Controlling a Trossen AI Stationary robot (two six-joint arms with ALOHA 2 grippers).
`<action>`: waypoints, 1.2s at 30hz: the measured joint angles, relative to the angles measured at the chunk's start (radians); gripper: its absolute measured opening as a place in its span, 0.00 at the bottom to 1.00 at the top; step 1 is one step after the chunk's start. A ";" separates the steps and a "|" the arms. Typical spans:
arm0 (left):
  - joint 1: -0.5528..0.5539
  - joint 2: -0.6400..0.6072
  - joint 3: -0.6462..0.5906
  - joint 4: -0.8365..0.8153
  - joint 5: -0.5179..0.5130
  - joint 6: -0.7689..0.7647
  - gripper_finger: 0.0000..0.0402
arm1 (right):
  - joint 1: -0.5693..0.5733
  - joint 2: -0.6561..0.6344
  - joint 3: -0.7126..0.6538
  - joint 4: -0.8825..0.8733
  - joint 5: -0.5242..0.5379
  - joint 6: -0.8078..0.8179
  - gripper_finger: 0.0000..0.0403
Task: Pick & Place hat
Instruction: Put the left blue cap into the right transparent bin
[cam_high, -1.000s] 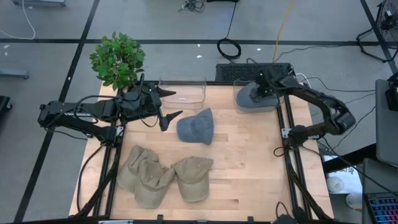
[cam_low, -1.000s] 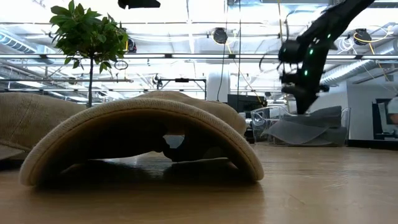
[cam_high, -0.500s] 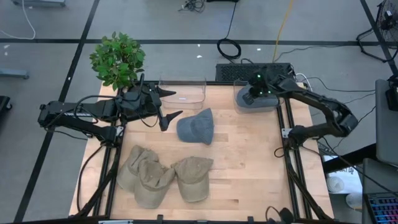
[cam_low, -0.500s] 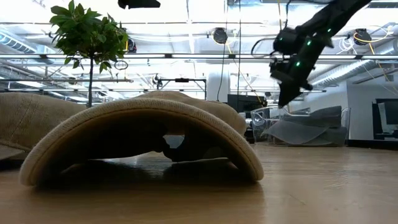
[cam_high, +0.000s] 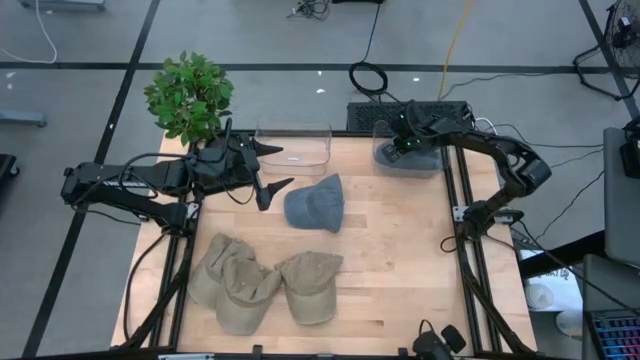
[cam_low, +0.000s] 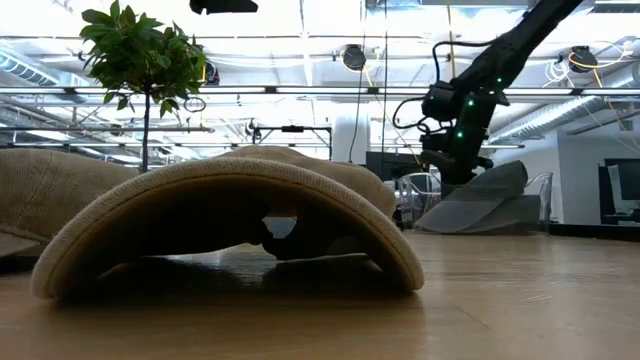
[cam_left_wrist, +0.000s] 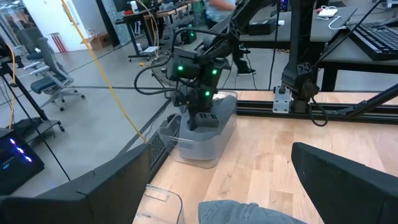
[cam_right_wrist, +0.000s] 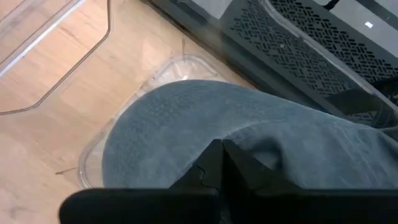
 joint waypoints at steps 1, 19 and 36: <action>0.000 0.000 0.000 0.000 0.000 0.000 0.99 | 0.000 -0.008 0.000 0.002 0.001 0.000 0.00; 0.000 0.000 0.000 0.000 0.000 0.000 0.99 | 0.056 -0.425 -0.008 -0.246 -0.053 0.001 0.00; 0.000 0.000 0.000 0.000 0.000 0.000 0.99 | 0.057 -0.304 -0.238 -0.049 -0.032 0.053 0.00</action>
